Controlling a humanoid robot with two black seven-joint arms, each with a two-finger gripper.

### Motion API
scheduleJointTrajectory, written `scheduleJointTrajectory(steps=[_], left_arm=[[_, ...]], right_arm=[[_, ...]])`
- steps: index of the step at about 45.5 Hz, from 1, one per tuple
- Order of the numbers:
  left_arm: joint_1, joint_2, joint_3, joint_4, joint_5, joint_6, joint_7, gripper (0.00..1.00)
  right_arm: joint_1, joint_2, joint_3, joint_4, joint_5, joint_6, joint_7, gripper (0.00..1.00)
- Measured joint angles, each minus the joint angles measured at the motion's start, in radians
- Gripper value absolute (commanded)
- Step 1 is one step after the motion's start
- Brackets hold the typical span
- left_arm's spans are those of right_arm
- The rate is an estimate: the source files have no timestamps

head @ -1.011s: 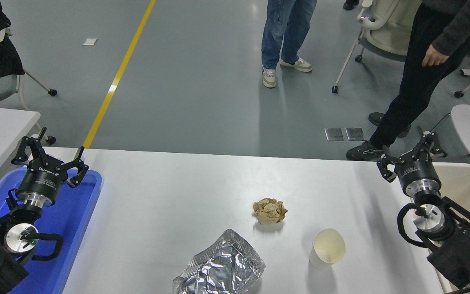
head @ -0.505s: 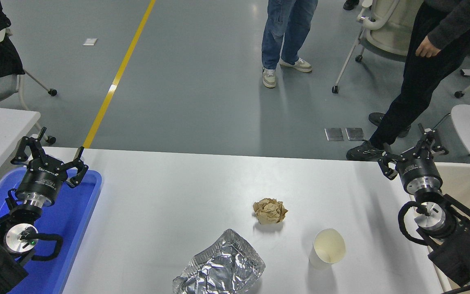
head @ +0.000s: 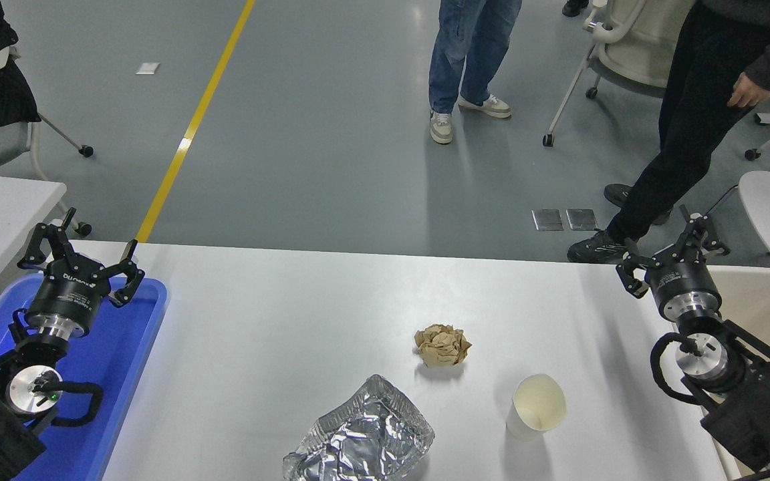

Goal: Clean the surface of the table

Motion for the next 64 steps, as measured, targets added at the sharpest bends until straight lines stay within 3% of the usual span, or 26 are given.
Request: scheduleJointTrajectory(steps=[43, 64], left_arm=[[0.0, 0.0, -0.002, 0.0, 0.0, 0.0, 0.0, 1.0], [0.0, 0.0, -0.002, 0.0, 0.0, 0.0, 0.001, 1.0]], right_arm=[[0.0, -0.135, -0.054, 0.062, -0.033, 0.059, 0.001, 1.0], [0.004, -0.3, -0.264, 0.142, -0.277, 0.123, 0.004, 1.0]])
